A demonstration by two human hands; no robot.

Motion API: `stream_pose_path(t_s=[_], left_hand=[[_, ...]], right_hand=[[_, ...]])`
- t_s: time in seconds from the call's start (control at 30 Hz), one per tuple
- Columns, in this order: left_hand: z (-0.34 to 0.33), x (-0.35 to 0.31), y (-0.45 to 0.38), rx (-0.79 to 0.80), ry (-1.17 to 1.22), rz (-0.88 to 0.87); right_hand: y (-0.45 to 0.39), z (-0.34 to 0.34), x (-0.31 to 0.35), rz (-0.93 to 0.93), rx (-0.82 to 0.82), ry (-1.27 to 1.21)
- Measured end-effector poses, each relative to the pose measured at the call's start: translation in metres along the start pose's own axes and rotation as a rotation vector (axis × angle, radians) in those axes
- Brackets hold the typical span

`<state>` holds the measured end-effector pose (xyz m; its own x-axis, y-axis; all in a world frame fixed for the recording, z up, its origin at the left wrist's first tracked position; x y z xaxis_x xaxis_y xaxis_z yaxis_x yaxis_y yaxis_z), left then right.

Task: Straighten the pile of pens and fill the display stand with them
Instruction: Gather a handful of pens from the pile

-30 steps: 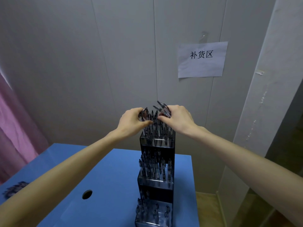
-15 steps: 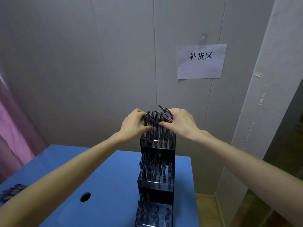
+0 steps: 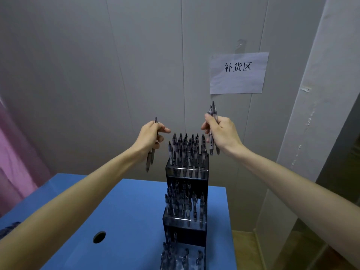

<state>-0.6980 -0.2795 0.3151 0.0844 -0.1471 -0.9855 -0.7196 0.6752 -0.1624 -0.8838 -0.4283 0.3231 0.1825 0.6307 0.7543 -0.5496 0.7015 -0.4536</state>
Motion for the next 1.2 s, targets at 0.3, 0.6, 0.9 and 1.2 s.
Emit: stream_pose_path(t_s=[0.3,0.6,0.9,1.2], left_hand=[[0.011,-0.010,-0.016,0.091,-0.122,-0.153],[0.022,-0.007,-0.020,0.093,-0.657,-0.528],[0.013,-0.005,-0.024,0.091,-0.590,-0.538],[-0.001,0.001,-0.023,0.113,-0.444,-0.352]], right_hand=[[-0.022,0.005,0.006,0.047,-0.042,0.053],[-0.031,0.001,0.006,0.031,-0.089,0.130],[-0.038,-0.008,0.009,0.041,-0.081,0.065],[-0.041,-0.011,0.004,0.070,-0.167,-0.009]])
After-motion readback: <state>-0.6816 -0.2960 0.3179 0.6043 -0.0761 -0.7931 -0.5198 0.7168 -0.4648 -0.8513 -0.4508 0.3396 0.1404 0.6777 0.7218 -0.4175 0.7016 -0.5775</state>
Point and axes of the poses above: each hand's wrist, its own y-axis away from the middle knuckle, its own z-axis out of the back of the hand, x = y × z, the point moved 1 cm from there along -y, towards the middle knuckle, and after that the axes turned 11 degrees about y, right-handed, at the moved point
